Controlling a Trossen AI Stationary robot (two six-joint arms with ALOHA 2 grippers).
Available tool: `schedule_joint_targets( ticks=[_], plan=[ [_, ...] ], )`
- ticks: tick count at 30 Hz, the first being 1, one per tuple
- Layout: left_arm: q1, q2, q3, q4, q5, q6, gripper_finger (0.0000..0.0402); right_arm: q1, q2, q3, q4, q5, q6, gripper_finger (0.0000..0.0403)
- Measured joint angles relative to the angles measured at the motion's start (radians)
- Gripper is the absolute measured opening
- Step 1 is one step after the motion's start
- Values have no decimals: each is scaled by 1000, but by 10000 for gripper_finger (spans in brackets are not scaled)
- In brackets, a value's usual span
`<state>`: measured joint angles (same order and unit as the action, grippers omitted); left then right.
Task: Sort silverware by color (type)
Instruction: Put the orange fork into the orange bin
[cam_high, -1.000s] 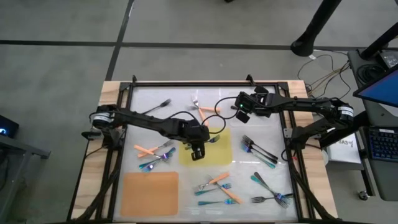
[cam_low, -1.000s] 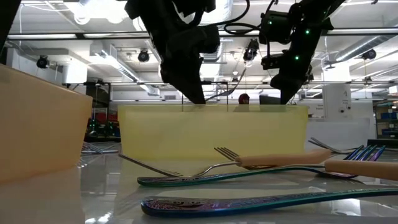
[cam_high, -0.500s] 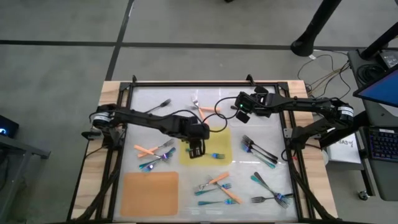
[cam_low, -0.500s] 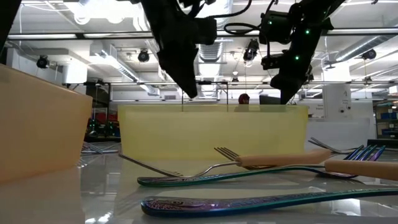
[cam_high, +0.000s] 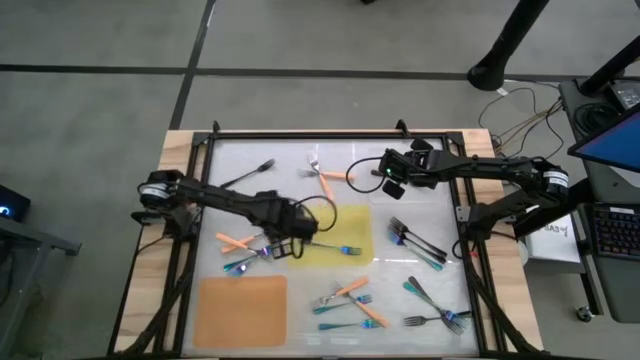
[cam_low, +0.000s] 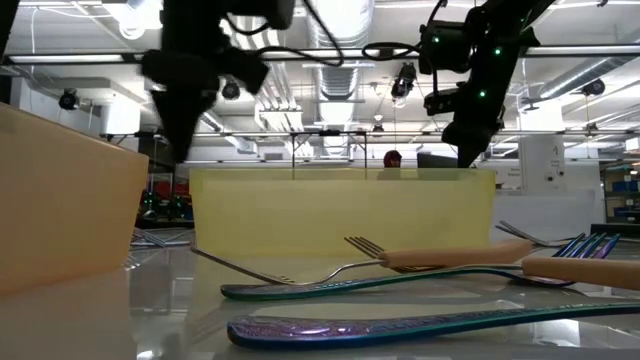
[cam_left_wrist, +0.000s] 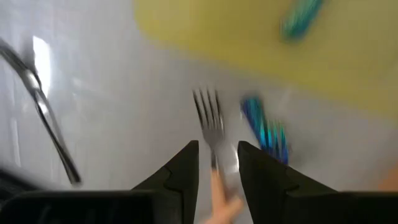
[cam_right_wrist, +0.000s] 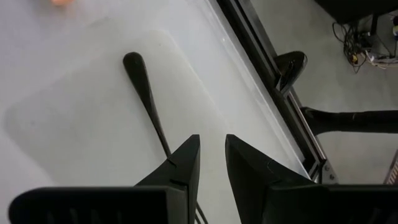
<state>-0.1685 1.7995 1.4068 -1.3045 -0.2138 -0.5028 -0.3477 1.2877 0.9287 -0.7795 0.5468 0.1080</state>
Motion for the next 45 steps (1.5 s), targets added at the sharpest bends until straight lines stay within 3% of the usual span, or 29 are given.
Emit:
schedule_joint_targets(
  ticks=[6,12,15,20,25,36,45],
  plan=[
    [-86,-8,-107,-21,67,-13,91,0,0,0,0,0,-2,68],
    [-128,-34,-229,9,70,21,91,0,0,0,0,-4,-4,68],
    [-127,-71,-303,92,75,55,91,0,0,0,0,-4,-4,68],
    [-126,-160,-427,250,178,85,91,0,0,0,0,-4,-4,68],
    [-126,-246,-511,285,179,65,91,0,0,0,3,-4,-4,68],
    [-125,-289,-637,364,173,110,91,0,0,0,5,-4,-4,68],
    [-125,-263,-629,371,168,109,86,0,0,0,8,-4,-4,68]
  ],
)
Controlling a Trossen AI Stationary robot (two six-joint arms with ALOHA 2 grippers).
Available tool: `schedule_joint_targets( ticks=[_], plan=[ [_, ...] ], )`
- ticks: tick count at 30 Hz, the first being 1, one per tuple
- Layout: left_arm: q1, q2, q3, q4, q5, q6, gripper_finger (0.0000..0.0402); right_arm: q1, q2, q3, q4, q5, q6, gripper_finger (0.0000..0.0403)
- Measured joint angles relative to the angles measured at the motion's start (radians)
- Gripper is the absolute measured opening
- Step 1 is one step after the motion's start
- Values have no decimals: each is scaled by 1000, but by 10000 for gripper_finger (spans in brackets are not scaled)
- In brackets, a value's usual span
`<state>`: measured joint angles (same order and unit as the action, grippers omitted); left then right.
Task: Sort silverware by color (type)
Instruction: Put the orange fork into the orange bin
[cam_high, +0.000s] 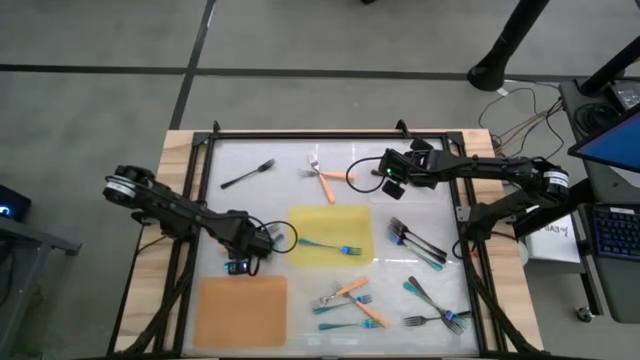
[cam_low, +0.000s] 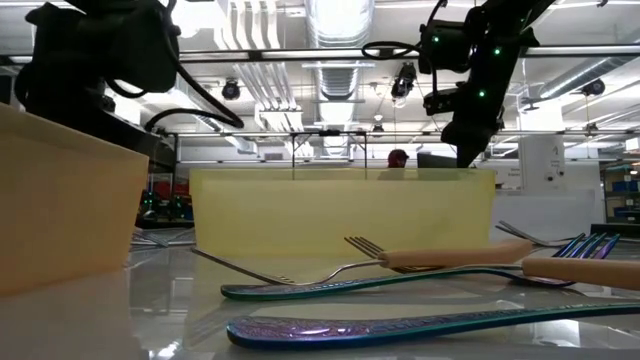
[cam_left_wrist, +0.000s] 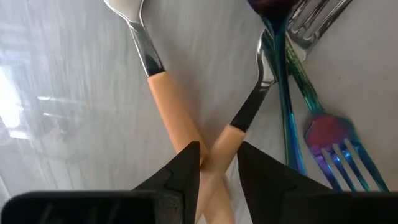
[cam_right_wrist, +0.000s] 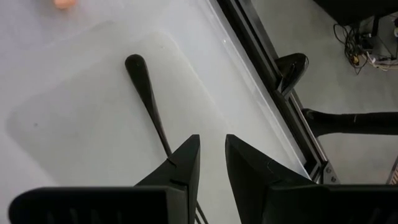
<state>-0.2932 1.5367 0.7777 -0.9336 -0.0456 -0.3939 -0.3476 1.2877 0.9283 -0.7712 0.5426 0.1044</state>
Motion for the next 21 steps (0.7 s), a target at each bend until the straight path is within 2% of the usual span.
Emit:
schedule_joint_targets(
  ticks=[8,21],
  plan=[
    [2,-16,25,27,11,-35,15,0,0,0,2,0,7,68],
    [3,-31,51,-9,10,-53,18,0,0,0,2,0,7,68]
  ],
)
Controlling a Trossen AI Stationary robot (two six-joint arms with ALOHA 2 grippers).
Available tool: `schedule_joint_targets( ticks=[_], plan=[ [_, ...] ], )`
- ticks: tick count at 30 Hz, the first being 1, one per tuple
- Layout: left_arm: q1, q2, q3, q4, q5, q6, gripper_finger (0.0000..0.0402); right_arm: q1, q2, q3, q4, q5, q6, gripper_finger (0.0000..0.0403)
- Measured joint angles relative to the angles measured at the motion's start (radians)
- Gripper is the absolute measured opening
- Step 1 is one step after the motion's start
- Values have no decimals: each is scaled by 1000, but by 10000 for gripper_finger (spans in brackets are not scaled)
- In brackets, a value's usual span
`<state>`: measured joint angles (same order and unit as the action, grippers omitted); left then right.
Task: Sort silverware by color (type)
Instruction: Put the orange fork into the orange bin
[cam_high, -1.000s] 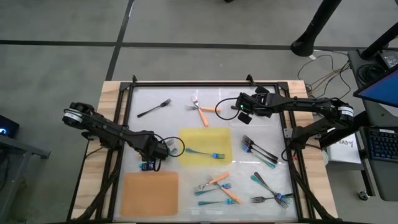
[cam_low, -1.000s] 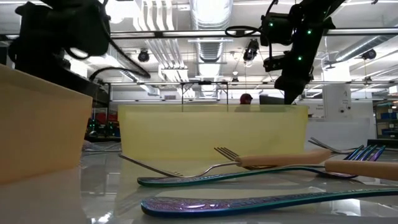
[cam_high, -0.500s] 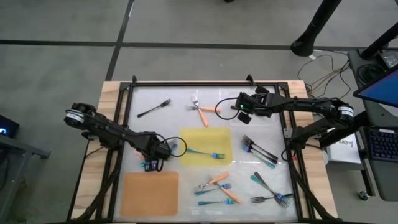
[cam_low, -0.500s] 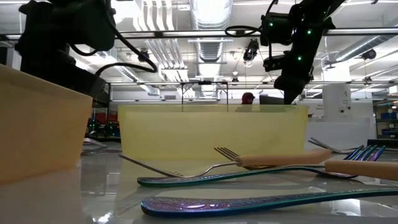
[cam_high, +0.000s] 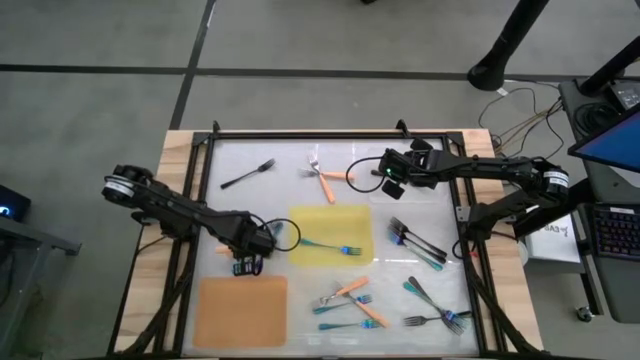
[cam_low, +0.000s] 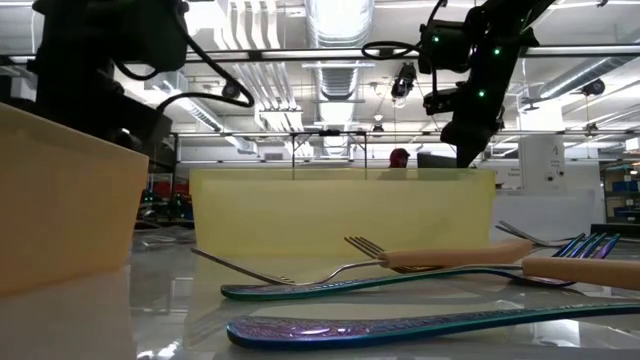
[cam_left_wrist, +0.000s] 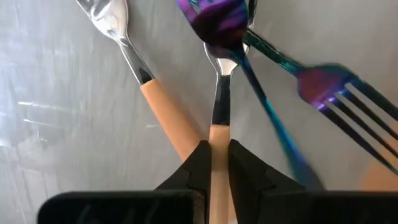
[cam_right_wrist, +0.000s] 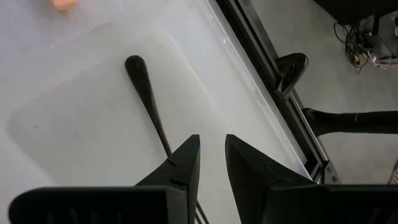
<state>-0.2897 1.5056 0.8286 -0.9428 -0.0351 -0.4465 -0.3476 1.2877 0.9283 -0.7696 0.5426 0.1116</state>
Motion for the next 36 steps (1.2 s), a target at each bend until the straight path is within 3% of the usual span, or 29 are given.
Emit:
schedule_joint_targets(
  ticks=[4,12,24,30,36],
  plan=[
    [-3,-13,33,-54,0,-6,20,0,0,0,-1,0,0,68],
    [-2,-25,96,-329,-18,-64,20,0,0,0,-2,0,0,68],
    [-2,-21,151,-514,-13,-88,21,0,0,0,-2,0,1,68],
    [-1,-21,153,-624,42,-97,21,0,0,0,-2,0,0,68],
    [-1,-21,153,-629,108,-98,21,0,0,0,-2,0,0,68]
  ],
)
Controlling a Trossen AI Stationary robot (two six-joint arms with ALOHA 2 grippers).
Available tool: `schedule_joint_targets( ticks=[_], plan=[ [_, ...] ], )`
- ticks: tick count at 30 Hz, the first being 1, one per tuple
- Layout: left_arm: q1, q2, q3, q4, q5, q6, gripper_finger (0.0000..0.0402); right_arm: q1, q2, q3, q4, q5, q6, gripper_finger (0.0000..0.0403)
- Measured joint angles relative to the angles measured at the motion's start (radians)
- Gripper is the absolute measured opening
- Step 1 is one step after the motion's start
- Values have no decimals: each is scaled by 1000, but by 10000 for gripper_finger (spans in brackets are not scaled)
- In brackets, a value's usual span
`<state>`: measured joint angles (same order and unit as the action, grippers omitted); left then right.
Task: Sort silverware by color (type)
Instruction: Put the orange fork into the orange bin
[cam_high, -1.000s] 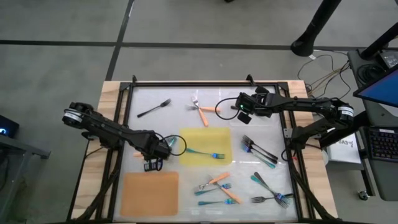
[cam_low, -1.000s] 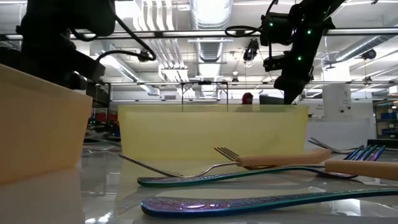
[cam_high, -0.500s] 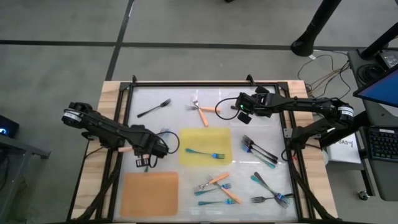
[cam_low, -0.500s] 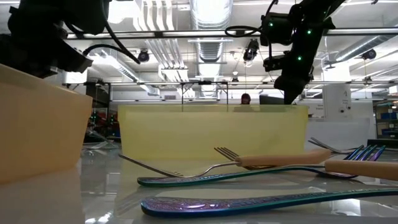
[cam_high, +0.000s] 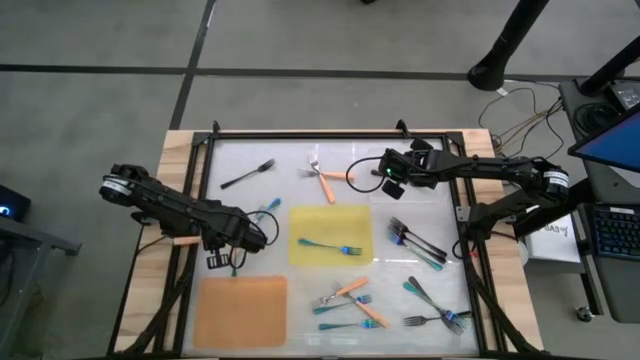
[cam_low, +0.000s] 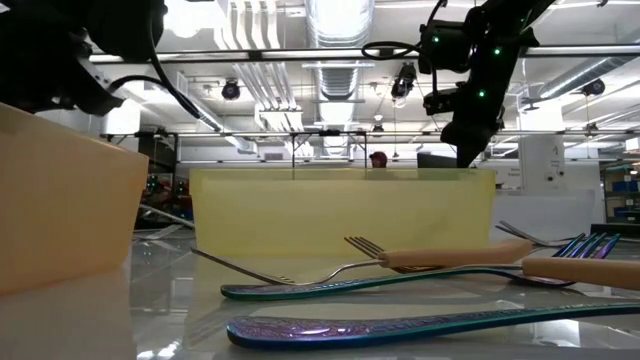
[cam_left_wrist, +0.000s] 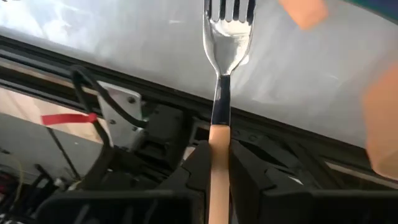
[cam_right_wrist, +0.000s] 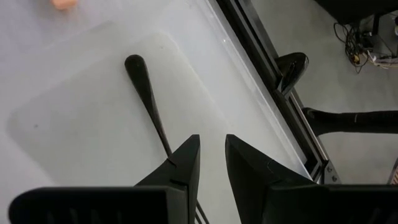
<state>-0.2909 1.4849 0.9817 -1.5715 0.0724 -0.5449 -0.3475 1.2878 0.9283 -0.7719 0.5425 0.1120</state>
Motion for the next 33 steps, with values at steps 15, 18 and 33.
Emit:
schedule_joint_targets(
  ticks=[15,18,33],
  plan=[
    [-15,-2,26,0,122,-42,20,0,0,0,-1,0,0,68],
    [-30,-2,70,5,118,-65,20,0,0,0,-1,0,0,68],
    [-301,53,411,359,-136,-426,19,0,0,0,-1,0,-5,68]
  ],
)
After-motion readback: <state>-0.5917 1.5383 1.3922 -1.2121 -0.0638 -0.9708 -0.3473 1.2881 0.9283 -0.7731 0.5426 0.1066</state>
